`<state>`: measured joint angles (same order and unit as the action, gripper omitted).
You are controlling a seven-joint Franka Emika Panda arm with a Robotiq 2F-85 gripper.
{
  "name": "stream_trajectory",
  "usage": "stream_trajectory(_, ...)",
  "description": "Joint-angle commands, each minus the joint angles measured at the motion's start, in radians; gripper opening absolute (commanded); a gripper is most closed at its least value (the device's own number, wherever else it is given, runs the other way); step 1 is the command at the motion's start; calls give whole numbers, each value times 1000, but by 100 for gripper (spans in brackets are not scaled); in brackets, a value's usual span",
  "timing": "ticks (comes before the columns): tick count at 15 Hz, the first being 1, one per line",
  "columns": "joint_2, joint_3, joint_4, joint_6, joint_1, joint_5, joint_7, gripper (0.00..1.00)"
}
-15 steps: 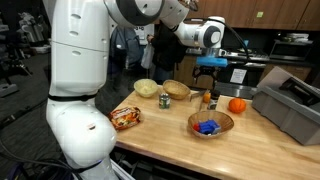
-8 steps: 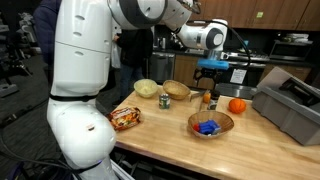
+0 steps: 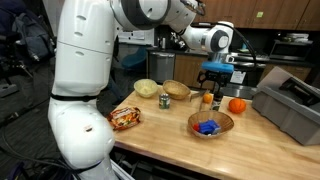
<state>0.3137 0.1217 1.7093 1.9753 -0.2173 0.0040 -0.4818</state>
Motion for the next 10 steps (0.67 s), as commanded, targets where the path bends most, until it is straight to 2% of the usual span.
stream_trajectory(1, 17, -4, -19, -9, -17, 3, 3, 100)
stream_trajectory(5, 5, -23, -15, 0, -15, 31, -25, 100)
stream_trajectory(10, -8, -45, -33, -7, 7, 13, -20, 100)
